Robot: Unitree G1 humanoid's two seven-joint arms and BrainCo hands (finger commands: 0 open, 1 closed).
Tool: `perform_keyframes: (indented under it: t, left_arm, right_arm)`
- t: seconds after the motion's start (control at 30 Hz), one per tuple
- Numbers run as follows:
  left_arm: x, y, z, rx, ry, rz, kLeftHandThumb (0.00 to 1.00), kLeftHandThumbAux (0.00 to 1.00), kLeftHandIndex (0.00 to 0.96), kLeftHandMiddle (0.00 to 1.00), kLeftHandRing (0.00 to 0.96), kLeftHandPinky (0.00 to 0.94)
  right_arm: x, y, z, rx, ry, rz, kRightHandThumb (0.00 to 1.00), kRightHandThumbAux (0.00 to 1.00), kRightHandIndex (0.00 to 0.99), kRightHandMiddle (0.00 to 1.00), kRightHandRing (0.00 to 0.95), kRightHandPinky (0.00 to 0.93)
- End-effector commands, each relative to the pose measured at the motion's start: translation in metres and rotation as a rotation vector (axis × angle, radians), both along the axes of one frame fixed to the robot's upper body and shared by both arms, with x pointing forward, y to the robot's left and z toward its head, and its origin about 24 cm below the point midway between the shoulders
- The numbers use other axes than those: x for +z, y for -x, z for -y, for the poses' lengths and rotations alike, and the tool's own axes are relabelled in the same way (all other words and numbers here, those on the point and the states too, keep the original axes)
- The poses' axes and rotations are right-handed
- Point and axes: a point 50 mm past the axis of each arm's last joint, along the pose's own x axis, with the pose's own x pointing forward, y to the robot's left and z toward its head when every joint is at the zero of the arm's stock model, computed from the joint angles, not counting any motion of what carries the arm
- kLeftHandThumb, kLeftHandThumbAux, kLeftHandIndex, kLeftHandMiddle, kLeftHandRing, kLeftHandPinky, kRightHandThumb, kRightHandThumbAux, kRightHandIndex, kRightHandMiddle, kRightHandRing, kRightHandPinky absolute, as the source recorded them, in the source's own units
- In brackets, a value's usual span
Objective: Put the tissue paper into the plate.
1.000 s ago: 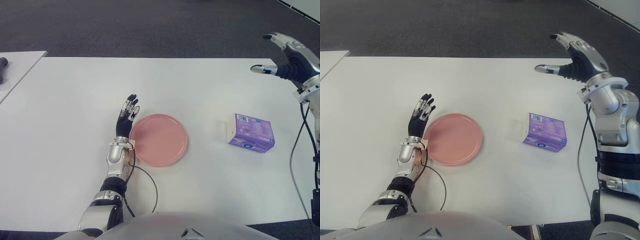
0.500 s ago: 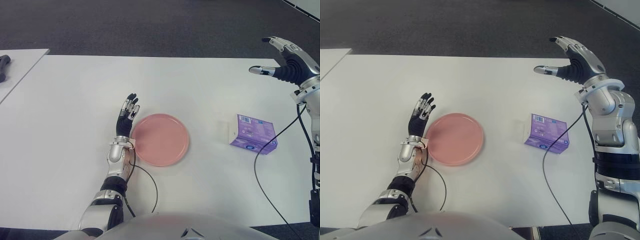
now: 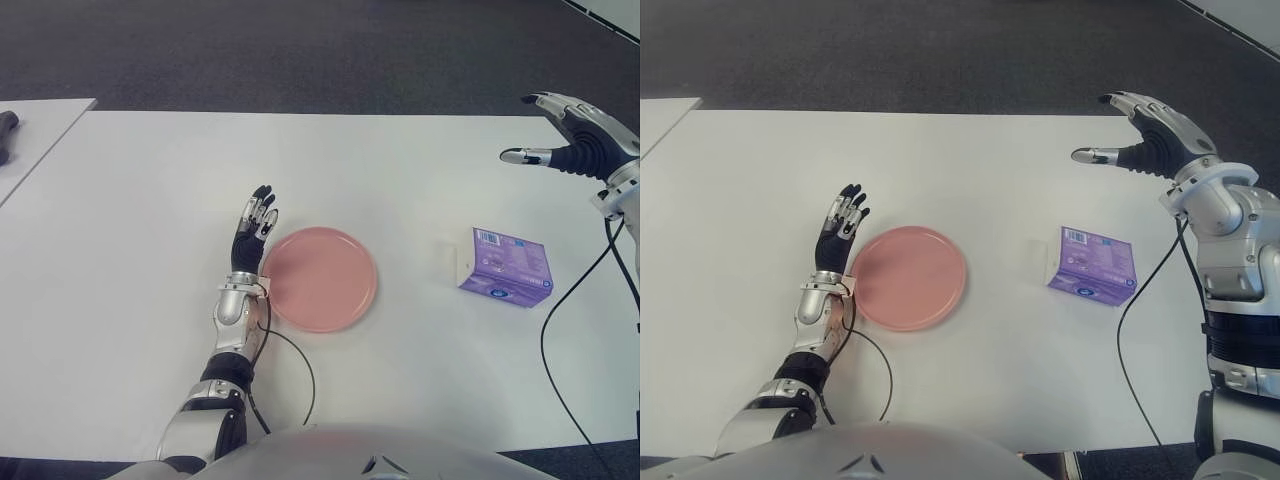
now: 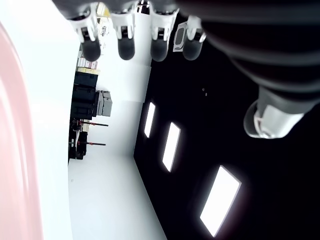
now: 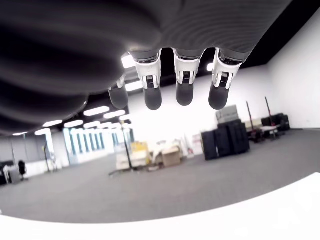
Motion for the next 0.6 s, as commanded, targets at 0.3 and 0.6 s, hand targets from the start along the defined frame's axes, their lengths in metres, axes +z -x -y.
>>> perform_keyframes:
  t: [0.3, 0.6]
  left_arm:
    - [-0.0162, 0.0121, -0.0046, 0.025, 0.004, -0.077, 0.021, 0.445, 0.000, 0.000, 0.000, 0.000]
    - [-0.0134, 0.0086, -0.0057, 0.038, -0.002, -0.066, 0.029, 0.442, 0.000, 0.000, 0.000, 0.000]
  right_arm:
    - [-0.0067, 0.0068, -0.0041, 0.006, 0.036, -0.073, 0.461, 0.257, 0.000, 0.000, 0.000, 0.000]
    - [-0.0065, 0.0098, -0.0053, 0.002, 0.107, -0.104, 0.495, 0.220, 0.000, 0.000, 0.000, 0.000]
